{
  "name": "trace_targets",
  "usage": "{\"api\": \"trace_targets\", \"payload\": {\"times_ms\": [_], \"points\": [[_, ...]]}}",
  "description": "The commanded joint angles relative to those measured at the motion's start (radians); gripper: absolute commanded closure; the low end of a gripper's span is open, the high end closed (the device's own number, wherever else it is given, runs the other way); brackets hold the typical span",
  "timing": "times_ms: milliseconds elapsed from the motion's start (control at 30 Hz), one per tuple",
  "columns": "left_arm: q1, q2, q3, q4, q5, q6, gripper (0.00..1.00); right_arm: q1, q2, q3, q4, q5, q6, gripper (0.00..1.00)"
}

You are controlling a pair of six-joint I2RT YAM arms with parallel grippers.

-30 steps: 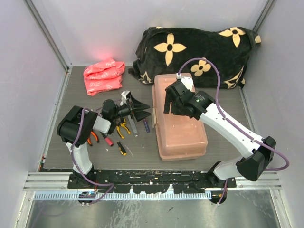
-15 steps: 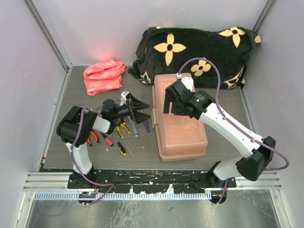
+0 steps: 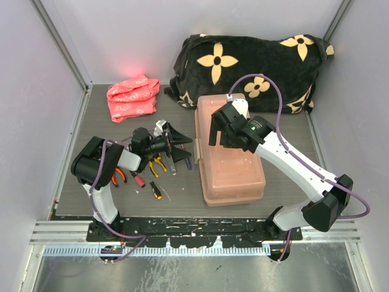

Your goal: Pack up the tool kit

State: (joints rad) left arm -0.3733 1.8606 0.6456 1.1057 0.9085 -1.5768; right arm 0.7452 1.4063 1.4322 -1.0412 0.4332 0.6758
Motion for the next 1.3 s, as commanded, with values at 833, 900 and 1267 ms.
{"api": "trace_targets", "payload": {"times_ms": [833, 900, 1267], "points": [[-0.035, 0.024, 0.067, 0.323, 0.02, -0.224, 0.02, 0.007, 0.06, -0.081, -0.163, -0.135, 0.059, 0.0], [-0.035, 0.028, 0.065, 0.324, 0.023, -0.225, 0.02, 0.007, 0.06, -0.082, -0.163, -0.135, 0.059, 0.0], [0.028, 0.024, 0.041, 0.324, 0.027, -0.228, 0.02, 0.006, 0.05, -0.09, -0.165, -0.135, 0.064, 0.0]]}}
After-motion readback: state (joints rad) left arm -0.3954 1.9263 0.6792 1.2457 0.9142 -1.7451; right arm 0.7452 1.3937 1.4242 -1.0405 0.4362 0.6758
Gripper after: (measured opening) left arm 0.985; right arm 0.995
